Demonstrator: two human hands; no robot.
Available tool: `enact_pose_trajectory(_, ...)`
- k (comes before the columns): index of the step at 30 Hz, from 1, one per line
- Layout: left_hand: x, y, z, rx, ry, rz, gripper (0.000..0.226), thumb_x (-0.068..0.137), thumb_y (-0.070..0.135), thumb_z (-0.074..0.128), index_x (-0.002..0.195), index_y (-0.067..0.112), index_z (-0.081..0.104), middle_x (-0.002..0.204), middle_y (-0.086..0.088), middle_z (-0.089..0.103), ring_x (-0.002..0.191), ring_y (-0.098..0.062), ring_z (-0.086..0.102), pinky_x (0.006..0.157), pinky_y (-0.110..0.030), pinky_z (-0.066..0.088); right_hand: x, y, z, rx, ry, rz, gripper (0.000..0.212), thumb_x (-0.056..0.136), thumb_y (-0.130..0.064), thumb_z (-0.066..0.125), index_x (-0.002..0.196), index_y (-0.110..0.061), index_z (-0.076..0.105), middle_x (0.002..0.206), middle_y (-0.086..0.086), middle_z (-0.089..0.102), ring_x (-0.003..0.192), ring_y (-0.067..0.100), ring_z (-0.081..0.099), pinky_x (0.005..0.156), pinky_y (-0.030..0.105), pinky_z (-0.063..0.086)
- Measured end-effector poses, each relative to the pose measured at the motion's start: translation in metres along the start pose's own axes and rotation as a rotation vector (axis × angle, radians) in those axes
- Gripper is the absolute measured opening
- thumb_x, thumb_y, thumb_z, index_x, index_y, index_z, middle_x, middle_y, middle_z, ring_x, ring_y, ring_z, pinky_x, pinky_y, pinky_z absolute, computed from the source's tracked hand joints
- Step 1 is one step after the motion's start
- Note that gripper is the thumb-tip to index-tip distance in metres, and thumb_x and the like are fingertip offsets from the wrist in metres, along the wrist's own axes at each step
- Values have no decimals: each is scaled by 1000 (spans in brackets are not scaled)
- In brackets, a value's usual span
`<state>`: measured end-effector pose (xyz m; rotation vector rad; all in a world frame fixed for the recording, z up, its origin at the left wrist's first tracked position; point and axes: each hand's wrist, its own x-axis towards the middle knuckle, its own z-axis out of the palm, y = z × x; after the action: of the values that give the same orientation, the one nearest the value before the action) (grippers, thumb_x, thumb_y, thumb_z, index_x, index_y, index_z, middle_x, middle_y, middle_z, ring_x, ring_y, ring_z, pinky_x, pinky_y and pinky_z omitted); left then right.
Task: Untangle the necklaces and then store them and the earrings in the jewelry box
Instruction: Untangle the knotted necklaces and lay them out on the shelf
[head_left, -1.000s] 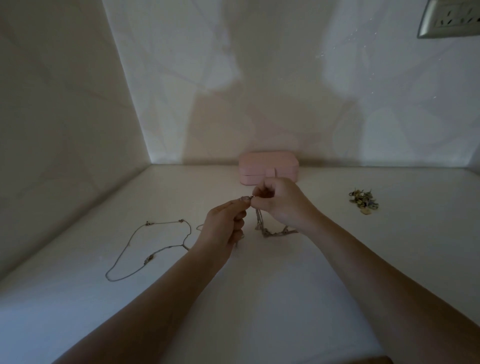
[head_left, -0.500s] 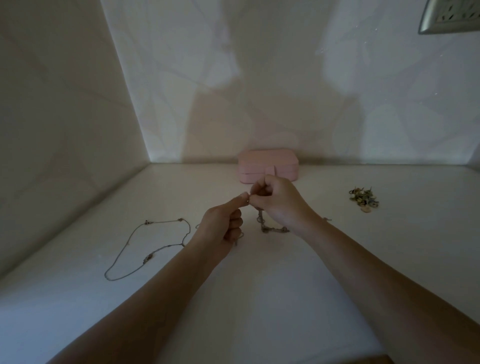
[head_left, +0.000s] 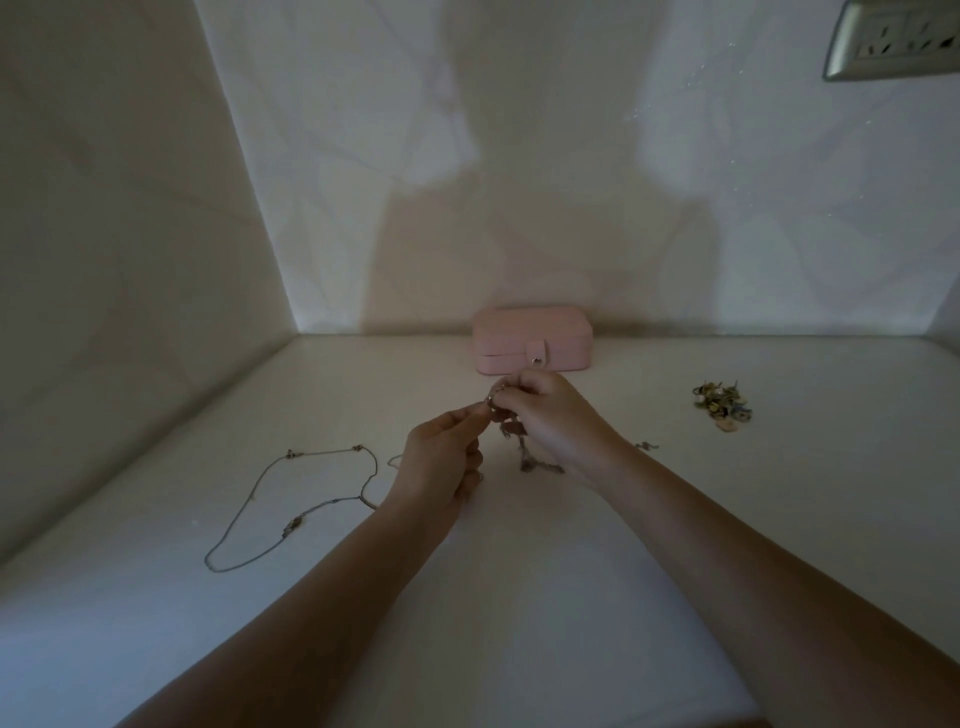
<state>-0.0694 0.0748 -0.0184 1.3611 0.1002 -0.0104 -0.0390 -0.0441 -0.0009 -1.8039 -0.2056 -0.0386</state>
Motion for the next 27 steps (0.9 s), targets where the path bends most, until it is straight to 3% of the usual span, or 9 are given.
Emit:
enact_pose_trajectory(3, 0, -1, 0, 40, -5, 5, 20, 97, 18, 54, 98, 3, 68, 46, 10, 29, 38, -5, 22, 33, -17, 21, 0, 0, 4, 125, -58, 32, 22, 94, -10, 53, 74, -10, 62, 74, 5, 61, 73, 16, 57, 72, 32, 48)
enact_pose_trajectory(7, 1, 1, -3, 12, 9, -4, 13, 94, 18, 59, 92, 9, 69, 45, 9, 28, 38, -6, 22, 33, -18, 22, 1, 1, -2, -49, -35, -39, 17, 94, -17, 58, 78, -13, 64, 67, -8, 64, 61, 5, 59, 72, 27, 49)
enact_pose_trajectory(11, 2, 4, -5, -34, 24, -11, 18, 92, 14, 61, 74, 14, 64, 46, 8, 26, 38, -6, 21, 32, -18, 22, 1, -1, -9, -102, -41, -46, 10, 89, -13, 62, 80, -13, 65, 71, 2, 65, 62, 7, 63, 76, 35, 53)
enact_pose_trajectory(15, 1, 3, -2, -42, 9, -11, 23, 93, 13, 57, 70, 14, 57, 51, 6, 23, 40, -7, 18, 33, -18, 18, -3, -5, -10, -238, 20, -97, 12, 84, -14, 67, 75, -13, 59, 72, -2, 61, 55, 6, 59, 56, 17, 46)
enact_pose_trajectory(20, 2, 4, 2, -103, -61, -83, 30, 96, 28, 51, 67, 21, 51, 52, 8, 26, 41, -6, 19, 37, -19, 13, -8, -3, 7, -305, 78, -152, 12, 92, -22, 57, 82, -15, 55, 84, 3, 65, 57, 12, 55, 49, 20, 44)
enact_pose_trajectory(23, 4, 3, -2, 9, -41, -30, 32, 96, 34, 53, 69, 17, 54, 59, 5, 34, 41, -6, 25, 36, -19, 22, -8, -2, 9, -328, 11, -152, 10, 92, -20, 57, 83, -19, 55, 80, -2, 63, 61, 5, 54, 51, 14, 37)
enact_pose_trajectory(25, 6, 2, -6, 58, -11, 10, 30, 95, 34, 56, 73, 13, 56, 65, 2, 36, 42, -7, 27, 34, -19, 28, -6, -3, 1, -235, -61, -86, 12, 89, -16, 63, 79, -18, 58, 69, -5, 61, 57, 2, 53, 53, 15, 39)
enact_pose_trajectory(27, 7, 1, -10, 88, -20, 34, 28, 94, 34, 57, 81, 10, 63, 67, 1, 36, 44, -6, 27, 35, -17, 28, -4, -4, -9, 32, -206, 8, 14, 86, -9, 66, 76, -15, 59, 67, -4, 62, 66, 7, 58, 67, 19, 46)
